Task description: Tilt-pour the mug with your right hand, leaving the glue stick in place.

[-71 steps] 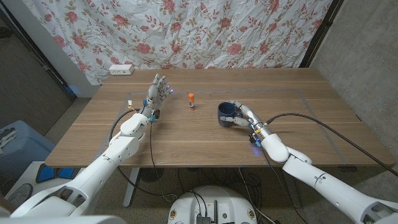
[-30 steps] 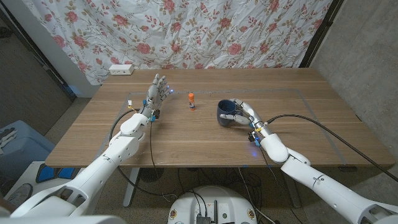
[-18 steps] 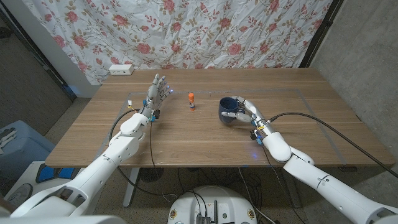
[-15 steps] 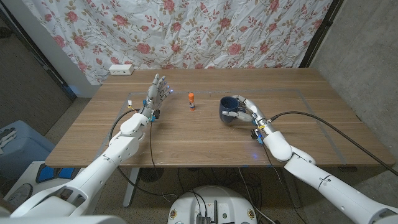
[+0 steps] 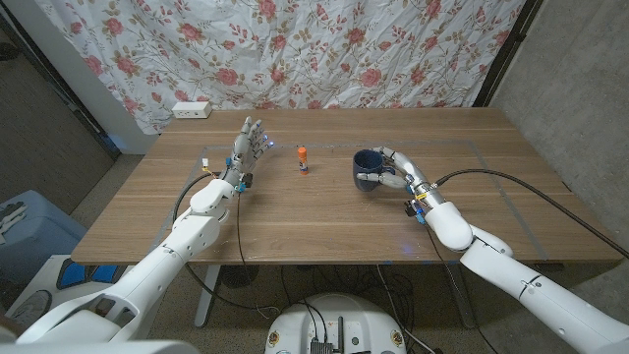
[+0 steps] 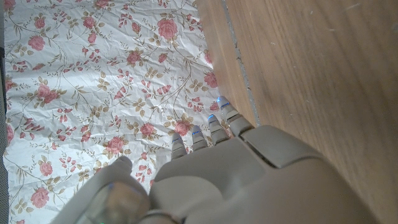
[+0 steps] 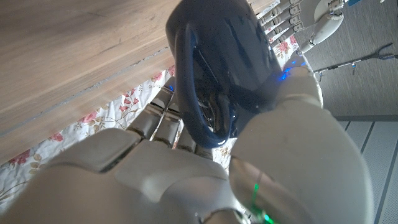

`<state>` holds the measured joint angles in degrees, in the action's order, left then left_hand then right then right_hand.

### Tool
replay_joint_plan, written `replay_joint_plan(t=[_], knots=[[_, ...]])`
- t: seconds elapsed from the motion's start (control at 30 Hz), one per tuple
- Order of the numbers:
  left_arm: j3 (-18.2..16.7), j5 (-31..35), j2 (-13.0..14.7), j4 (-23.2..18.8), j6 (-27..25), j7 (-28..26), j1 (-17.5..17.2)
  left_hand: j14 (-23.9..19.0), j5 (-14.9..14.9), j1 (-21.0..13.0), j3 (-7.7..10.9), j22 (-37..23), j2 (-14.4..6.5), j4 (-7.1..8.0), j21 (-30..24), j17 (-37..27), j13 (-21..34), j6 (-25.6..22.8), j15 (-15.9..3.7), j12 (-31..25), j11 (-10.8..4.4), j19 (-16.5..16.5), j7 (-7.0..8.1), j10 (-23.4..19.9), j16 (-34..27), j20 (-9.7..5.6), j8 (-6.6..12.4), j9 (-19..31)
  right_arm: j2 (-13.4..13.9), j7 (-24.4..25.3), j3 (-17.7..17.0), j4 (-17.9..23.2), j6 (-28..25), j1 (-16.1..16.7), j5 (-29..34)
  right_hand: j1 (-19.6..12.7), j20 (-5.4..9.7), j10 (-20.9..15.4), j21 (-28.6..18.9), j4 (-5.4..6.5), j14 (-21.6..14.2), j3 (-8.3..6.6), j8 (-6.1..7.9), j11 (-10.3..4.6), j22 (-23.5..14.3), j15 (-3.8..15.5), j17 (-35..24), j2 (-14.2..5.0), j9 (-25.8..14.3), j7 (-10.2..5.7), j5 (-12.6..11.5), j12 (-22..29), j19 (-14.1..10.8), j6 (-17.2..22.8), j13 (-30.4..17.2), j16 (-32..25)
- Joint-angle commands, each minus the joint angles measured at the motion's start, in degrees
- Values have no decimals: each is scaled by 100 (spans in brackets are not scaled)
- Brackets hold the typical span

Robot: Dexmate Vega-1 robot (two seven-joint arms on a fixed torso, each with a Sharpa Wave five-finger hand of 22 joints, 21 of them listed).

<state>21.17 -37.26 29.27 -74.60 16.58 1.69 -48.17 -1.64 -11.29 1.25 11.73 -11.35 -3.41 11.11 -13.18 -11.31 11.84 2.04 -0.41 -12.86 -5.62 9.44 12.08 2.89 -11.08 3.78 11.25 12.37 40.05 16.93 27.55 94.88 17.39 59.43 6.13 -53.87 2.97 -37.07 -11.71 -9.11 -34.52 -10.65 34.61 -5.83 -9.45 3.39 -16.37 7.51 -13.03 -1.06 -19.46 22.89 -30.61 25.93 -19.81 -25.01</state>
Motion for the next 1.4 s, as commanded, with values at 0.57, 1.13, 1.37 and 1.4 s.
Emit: replay_joint_plan(t=[0.57, 1.13, 1.37, 1.4], knots=[[1, 0, 0, 2, -1, 1, 0, -44, -23, 18, 33, -17, -679, 6, -35, -29, 26, 14, -19, -21, -44, 52, 40, 24, -29, -2, 37, 15, 942, -580, -336, 1030, -1107, 36, 217, -445, 528, -376, 6, 45, -166, -99, 77, -270, -31, 910, -52, -507, 9, -179, 104, 36, -91, 222, -63, -77], [0, -1, 1, 0, -2, 1, -2, -45, -23, 18, 33, -17, -680, 6, -34, -30, 26, 13, -20, -21, -36, 49, 40, 25, -29, -2, 37, 15, 1462, -1015, -449, 1649, -1927, -28, 413, -524, 531, -440, -9, 23, -227, -139, 104, -301, -32, 944, -38, -535, 26, -174, 163, 37, -177, 273, -94, -53], [0, -1, 1, -1, -2, 1, -3, -39, -23, 18, 33, -17, -680, 6, -34, -30, 26, 9, -19, -22, -36, 49, 38, 21, -27, -2, 38, 15, 1659, -1333, -399, 1922, -2372, -157, 538, -545, 536, -511, -14, 21, -293, -155, 127, -328, -32, 946, -26, -537, 36, -183, 194, 51, -221, 317, -111, -44], [0, -1, 2, -2, -2, 0, -3, -39, -23, 18, 34, -17, -680, 6, -34, -29, 26, 8, -23, -22, -46, 48, 38, 23, -27, 2, 39, 15, 1691, -1399, -391, 1958, -2425, -183, 544, -552, 535, -516, -14, 18, -300, -158, 130, -329, -32, 948, -26, -538, 37, -184, 197, 51, -224, 323, -113, -45]])
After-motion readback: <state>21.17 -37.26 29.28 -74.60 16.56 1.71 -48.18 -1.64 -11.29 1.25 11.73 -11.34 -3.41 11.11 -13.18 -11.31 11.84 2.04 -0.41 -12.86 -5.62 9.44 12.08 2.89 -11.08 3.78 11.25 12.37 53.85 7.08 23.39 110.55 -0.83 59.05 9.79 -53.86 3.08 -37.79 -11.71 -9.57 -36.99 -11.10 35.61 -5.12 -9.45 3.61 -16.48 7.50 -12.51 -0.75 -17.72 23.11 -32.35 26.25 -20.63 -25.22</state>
